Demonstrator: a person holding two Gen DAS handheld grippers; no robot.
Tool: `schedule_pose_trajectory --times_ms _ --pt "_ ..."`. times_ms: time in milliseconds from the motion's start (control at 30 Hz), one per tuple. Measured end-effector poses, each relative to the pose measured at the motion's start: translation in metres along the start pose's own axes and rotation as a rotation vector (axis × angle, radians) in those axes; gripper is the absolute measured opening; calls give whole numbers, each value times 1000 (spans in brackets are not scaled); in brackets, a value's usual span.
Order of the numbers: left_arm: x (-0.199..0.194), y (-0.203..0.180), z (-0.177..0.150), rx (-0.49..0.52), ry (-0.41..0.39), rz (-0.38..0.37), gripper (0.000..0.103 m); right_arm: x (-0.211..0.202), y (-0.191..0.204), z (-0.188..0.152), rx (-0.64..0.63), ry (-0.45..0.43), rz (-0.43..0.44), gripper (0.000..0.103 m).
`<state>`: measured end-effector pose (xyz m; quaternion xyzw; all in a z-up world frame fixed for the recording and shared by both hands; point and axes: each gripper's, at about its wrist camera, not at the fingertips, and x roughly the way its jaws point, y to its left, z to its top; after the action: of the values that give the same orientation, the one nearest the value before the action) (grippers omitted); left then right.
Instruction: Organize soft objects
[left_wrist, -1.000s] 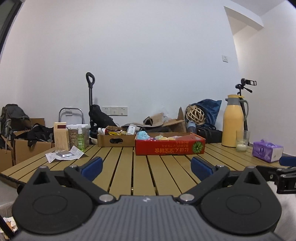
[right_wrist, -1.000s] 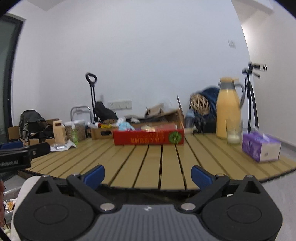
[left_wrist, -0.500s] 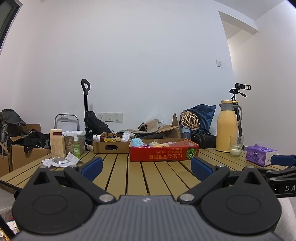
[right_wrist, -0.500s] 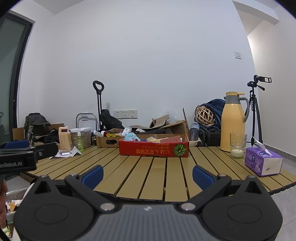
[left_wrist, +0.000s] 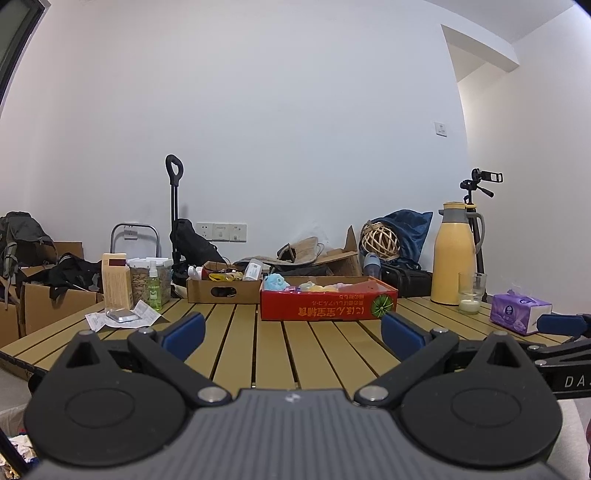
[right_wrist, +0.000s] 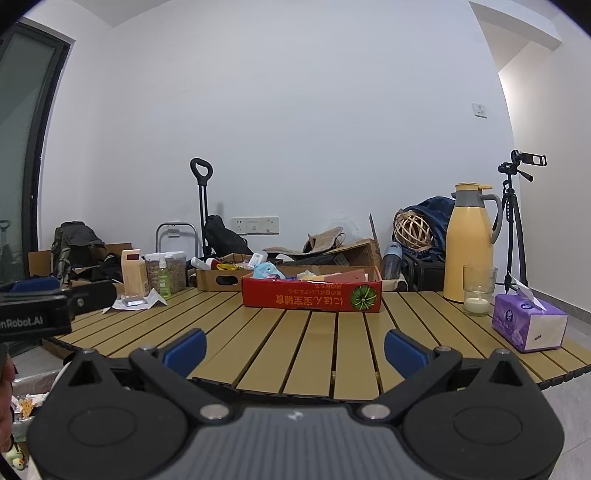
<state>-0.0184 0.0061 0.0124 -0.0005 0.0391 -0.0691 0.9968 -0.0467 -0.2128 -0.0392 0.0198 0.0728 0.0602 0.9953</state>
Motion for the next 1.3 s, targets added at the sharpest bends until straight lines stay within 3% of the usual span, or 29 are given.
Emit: schedule_pose_trajectory --times_ms 1300 --pt "-6 0 2 -5 -14 -24 103 -4 -2 -1 0 -6 2 103"
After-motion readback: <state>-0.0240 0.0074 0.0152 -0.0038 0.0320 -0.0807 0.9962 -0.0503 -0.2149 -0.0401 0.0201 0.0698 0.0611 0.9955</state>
